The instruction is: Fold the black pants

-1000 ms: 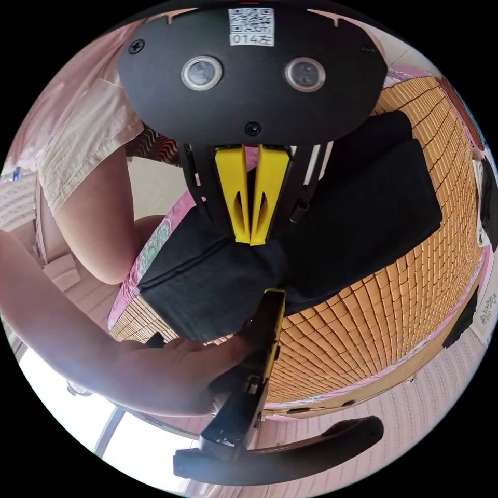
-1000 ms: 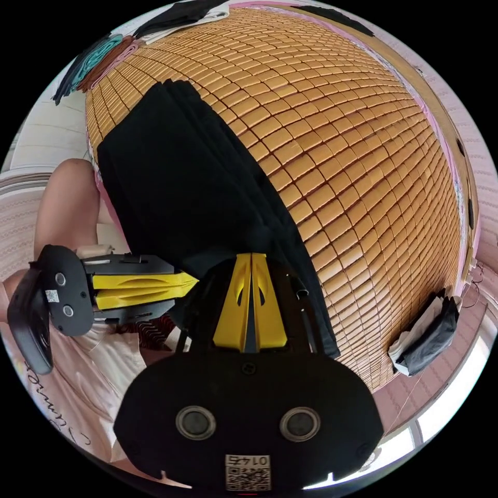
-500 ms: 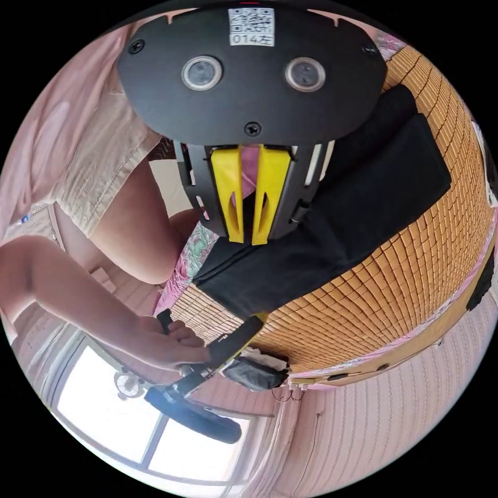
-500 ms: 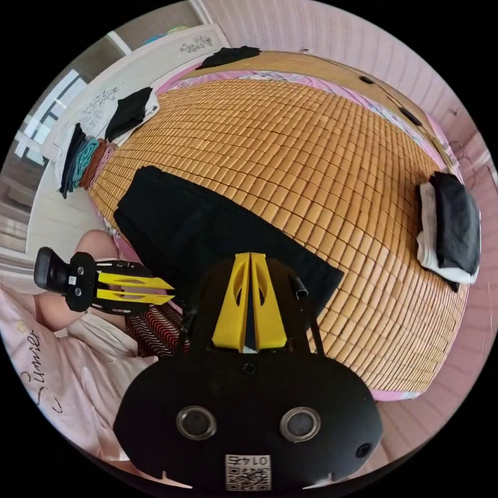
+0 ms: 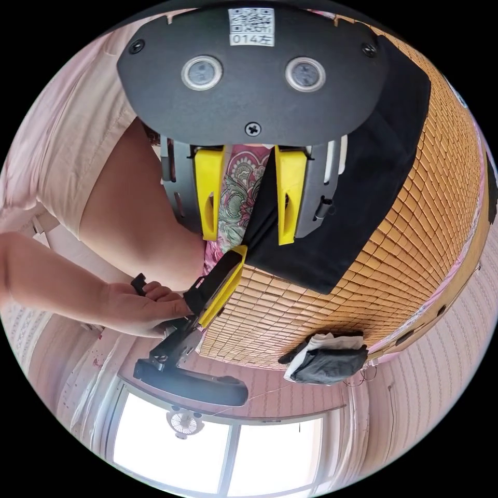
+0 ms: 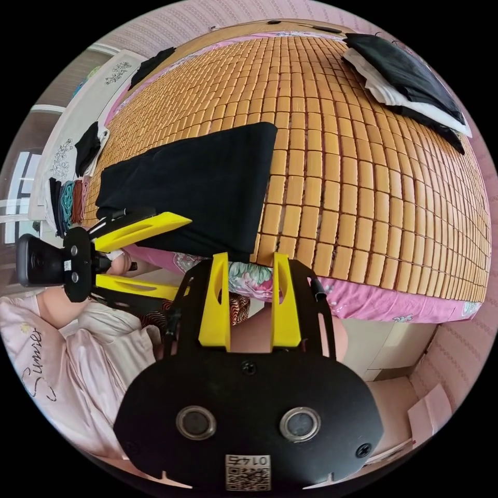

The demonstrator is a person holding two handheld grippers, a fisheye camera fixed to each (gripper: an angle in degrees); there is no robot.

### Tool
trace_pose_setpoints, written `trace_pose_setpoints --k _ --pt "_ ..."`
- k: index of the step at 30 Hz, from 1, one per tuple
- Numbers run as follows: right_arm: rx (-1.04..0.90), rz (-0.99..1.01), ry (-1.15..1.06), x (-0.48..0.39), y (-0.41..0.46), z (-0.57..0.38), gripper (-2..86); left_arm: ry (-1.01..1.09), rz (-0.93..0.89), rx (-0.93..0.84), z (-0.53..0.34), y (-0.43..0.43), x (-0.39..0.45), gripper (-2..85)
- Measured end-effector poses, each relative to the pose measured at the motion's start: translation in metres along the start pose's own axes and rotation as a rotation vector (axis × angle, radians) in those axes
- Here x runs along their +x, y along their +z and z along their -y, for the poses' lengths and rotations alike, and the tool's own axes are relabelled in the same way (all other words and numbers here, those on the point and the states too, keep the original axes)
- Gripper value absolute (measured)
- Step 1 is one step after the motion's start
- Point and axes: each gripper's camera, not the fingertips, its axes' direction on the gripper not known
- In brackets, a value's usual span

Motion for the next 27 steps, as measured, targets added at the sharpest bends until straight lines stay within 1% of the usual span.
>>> trace_pose_setpoints --k 3,5,6,8,9,10,11,12,13,14,15,16,17,19,20,21,22,23,25,27 --pt "0.026 0.047 -0.009 0.017 -0.003 -0.007 11.9 -0.002 0.025 -0.024 0.002 0.006 0.005 16.1" --pt "0.082 0.124 -0.008 0.029 -0.008 -0.013 11.5 -0.003 0.029 -0.028 0.000 0.007 0.006 16.1" --pt "0.086 0.131 -0.007 0.032 -0.007 -0.014 11.2 -0.009 0.031 -0.033 -0.002 0.008 0.006 16.1" --pt "0.011 0.095 -0.012 0.044 0.009 -0.013 8.7 -0.017 0.033 -0.050 -0.003 0.012 0.005 16.2" --pt "0.005 0.088 -0.012 0.046 0.011 -0.014 7.8 -0.013 0.036 -0.061 -0.004 0.015 0.005 16.1" --pt "0.011 0.068 -0.028 0.050 0.008 -0.017 5.3 -0.011 0.038 -0.066 -0.004 0.016 0.006 16.1" --pt "0.029 0.092 -0.057 0.052 0.002 -0.023 3.5 -0.004 0.043 -0.071 -0.004 0.016 0.006 15.7" --pt "0.049 0.103 -0.064 0.053 -0.003 -0.026 3.1 0.004 0.053 -0.062 -0.004 0.014 0.008 14.6" --pt "0.097 0.154 -0.086 0.055 -0.016 -0.034 2.3 0.006 0.061 -0.054 -0.004 0.011 0.009 13.7" --pt "0.156 0.258 -0.109 0.058 -0.029 -0.043 1.8 0.000 0.079 -0.044 -0.005 0.006 0.011 10.9" --pt "0.186 0.304 -0.124 0.058 -0.035 -0.048 1.6 -0.008 0.110 -0.014 -0.009 -0.003 0.013 7.0" --pt "0.250 0.332 -0.151 0.059 -0.045 -0.058 1.1 -0.009 0.121 -0.002 -0.012 -0.007 0.014 6.0" --pt "0.359 0.305 -0.135 0.063 -0.057 -0.071 1.3 -0.035 0.127 0.001 -0.018 -0.013 0.014 4.0" --pt "0.511 0.239 -0.054 0.080 -0.067 -0.090 2.4 -0.067 0.070 -0.009 -0.029 -0.020 0.014 3.7" --pt "0.543 0.197 0.026 0.096 -0.064 -0.095 5.9 -0.069 0.068 -0.003 -0.036 -0.026 0.017 3.7" --pt "0.534 0.192 0.069 0.105 -0.060 -0.096 8.9 -0.053 0.081 0.006 -0.043 -0.033 0.022 3.7" --pt "0.487 0.208 0.154 0.121 -0.047 -0.094 13.1 -0.043 0.086 0.007 -0.045 -0.035 0.024 3.7" --pt "0.417 0.256 0.199 0.134 -0.030 -0.088 15.4 -0.023 0.091 0.004 -0.051 -0.041 0.028 3.8" --pt "0.366 0.360 0.236 0.145 -0.007 -0.083 15.8 0.001 0.091 0.004 -0.060 -0.050 0.032 3.8" --pt "0.368 0.470 0.264 0.152 0.008 -0.081 13.9 0.023 0.079 0.006 -0.074 -0.062 0.035 3.8"
